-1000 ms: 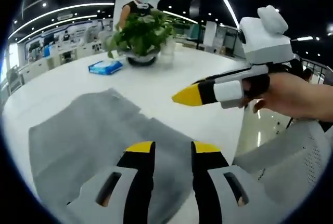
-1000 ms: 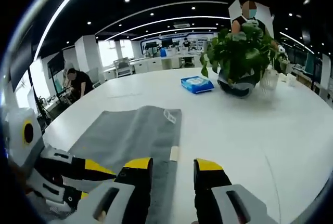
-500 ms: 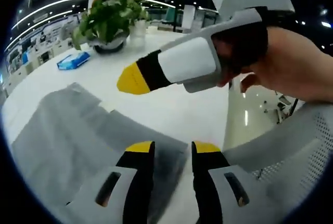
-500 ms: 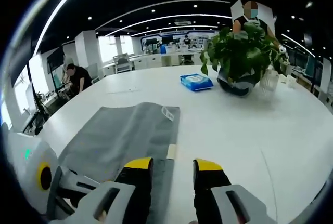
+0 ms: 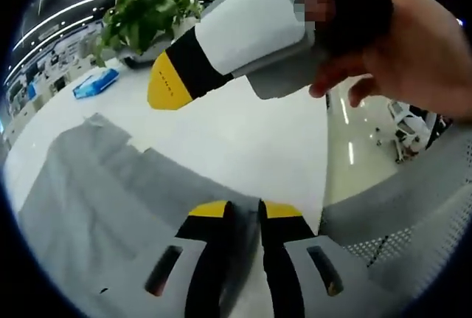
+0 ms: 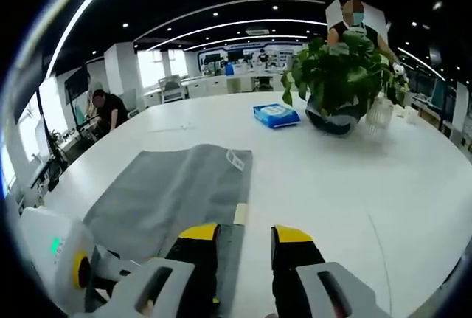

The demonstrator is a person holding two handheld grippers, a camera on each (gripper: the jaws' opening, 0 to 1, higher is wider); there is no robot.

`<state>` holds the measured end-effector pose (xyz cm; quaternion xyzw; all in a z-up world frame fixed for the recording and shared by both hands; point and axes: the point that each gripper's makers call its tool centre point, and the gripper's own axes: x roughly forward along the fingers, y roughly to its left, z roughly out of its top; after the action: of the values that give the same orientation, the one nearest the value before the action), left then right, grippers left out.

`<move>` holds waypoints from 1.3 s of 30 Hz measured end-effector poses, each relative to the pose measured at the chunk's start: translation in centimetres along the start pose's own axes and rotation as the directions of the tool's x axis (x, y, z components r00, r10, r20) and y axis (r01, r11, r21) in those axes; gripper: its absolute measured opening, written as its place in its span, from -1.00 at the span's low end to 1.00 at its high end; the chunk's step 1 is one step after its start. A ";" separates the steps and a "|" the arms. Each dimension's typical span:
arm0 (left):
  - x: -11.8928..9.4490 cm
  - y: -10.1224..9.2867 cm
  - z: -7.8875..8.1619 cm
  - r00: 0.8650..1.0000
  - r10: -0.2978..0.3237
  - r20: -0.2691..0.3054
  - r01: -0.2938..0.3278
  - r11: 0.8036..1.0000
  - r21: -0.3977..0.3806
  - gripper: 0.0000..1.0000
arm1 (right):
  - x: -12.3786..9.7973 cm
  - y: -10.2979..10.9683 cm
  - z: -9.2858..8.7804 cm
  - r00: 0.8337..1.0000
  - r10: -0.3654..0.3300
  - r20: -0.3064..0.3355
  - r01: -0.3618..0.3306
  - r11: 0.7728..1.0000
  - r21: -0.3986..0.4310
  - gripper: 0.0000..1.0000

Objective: Open the folded towel by lifting each exposed corner and separating the folded layers until the towel lies flat within the target outline without major curled edges

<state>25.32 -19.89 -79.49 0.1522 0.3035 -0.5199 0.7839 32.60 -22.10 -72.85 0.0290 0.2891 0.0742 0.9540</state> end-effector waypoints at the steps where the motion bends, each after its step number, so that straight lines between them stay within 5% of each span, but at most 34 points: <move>1: 0.0 0.0 0.2 1.000 -0.003 0.005 0.003 1.000 0.002 -0.84 | 0.0 0.0 0.0 1.000 0.000 0.000 0.000 1.000 -0.002 -0.50; 7: -0.9 0.5 1.3 0.999 0.009 0.041 -0.009 1.000 -0.003 -0.93 | -0.1 -0.3 -0.1 1.000 -0.014 -0.003 0.014 1.000 -0.007 -0.53; 18: -4.2 4.6 4.2 0.984 0.118 0.131 -0.109 0.991 -0.076 -0.94 | 0.0 -0.5 -0.4 0.999 -0.033 -0.024 0.032 0.998 -0.047 -0.56; 31: -9.5 11.1 4.6 0.931 0.302 0.204 -0.253 0.939 -0.234 -0.94 | 0.4 0.8 -1.3 0.997 0.003 -0.073 -0.010 0.995 -0.103 -0.58; 39: -13.2 14.5 3.9 0.881 0.406 0.242 -0.304 0.879 -0.366 -0.94 | 0.7 1.8 -2.0 0.993 0.035 -0.109 -0.051 0.988 -0.144 -0.57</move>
<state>36.11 -6.51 -69.20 -0.0063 0.2219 -0.3270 0.9186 31.87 -20.22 -74.69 -0.0390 0.3324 0.1171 0.9350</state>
